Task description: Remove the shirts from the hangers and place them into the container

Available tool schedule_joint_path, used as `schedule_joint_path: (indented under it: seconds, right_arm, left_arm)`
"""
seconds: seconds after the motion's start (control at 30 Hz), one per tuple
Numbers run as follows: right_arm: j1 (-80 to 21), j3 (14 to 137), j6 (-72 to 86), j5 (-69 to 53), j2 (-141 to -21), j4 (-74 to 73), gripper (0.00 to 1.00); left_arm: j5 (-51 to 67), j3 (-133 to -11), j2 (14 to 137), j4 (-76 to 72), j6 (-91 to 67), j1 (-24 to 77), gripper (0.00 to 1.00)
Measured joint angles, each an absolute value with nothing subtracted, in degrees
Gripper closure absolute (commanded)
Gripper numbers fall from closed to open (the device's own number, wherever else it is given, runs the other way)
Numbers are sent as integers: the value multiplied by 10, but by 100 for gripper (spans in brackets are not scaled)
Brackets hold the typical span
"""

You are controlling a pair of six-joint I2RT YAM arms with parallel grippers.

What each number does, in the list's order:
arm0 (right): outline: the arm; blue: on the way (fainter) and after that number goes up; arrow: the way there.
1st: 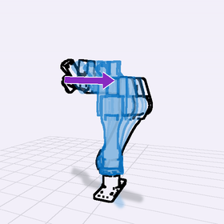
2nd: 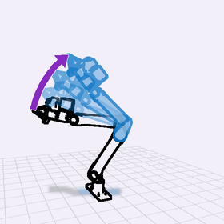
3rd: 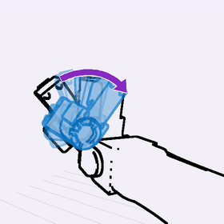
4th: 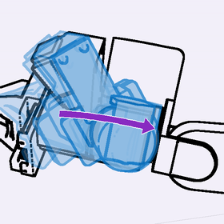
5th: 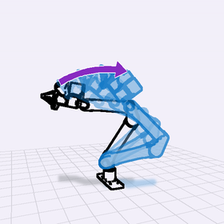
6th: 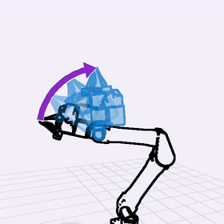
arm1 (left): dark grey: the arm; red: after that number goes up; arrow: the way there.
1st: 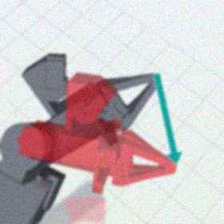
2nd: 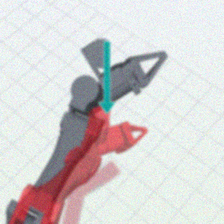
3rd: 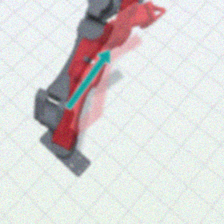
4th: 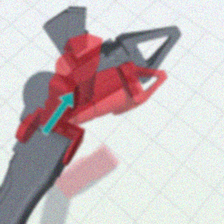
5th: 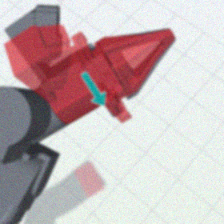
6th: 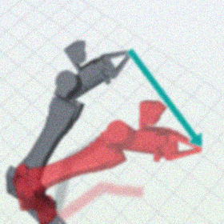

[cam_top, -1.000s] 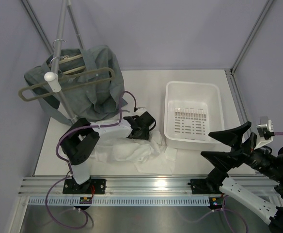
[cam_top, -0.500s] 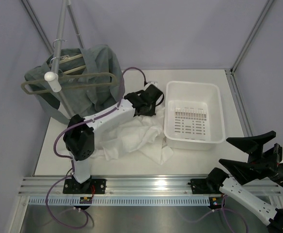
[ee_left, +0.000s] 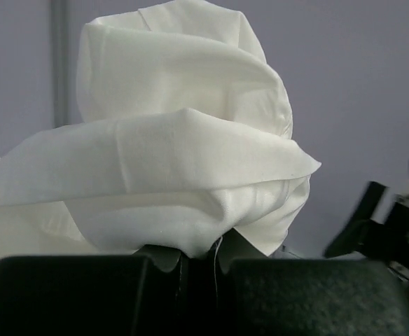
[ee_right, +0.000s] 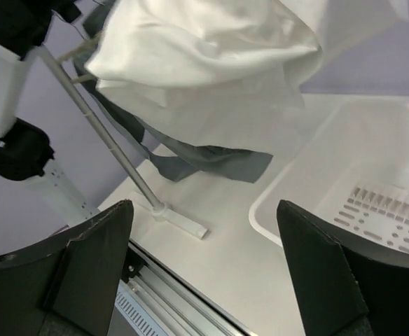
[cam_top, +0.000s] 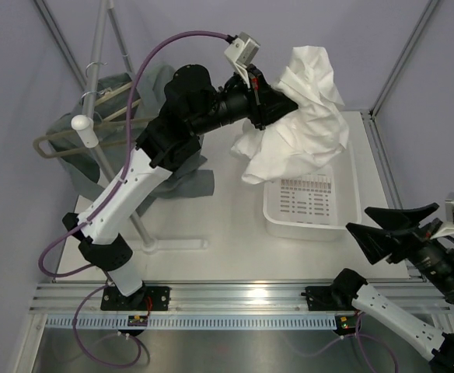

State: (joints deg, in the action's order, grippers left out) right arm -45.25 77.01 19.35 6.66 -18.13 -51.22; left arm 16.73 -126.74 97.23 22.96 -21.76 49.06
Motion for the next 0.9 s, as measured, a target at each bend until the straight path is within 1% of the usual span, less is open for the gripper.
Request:
schedule_joint_path:
  seconds: [0.03, 0.07, 0.1, 0.17, 0.2, 0.47, 0.53, 0.73, 0.9]
  right_arm:
    - [-453, 758, 199, 71, -183, -511, 21]
    - [-453, 740, 203, 75, -187, -508, 30]
    - [-453, 716, 208, 76, -193, -500, 55]
    - [-453, 681, 218, 65, -210, -488, 80]
    - [-453, 665, 219, 57, -224, -479, 99]
    - [-453, 590, 239, -129, -342, -369, 100]
    - [-453, 574, 239, -156, -359, -339, 100]
    - [-453, 538, 239, -203, -409, -256, 100]
    - [-454, 518, 235, -207, -469, -176, 100]
  left_arm:
    - [193, -1267, 973, 214, -225, 498, 100]
    - [215, -1268, 977, 203, -230, 506, 100]
    - [237, -1276, 986, 195, -240, 516, 100]
    - [263, -1286, 1005, 183, -252, 530, 100]
    - [275, -1289, 1016, 179, -258, 537, 100]
    - [312, -1290, 1084, 180, -284, 551, 100]
    - [316, -1291, 1091, 183, -286, 550, 100]
    - [341, -1302, 1097, 178, -300, 545, 100]
    - [369, -1305, 1109, 159, -323, 539, 100]
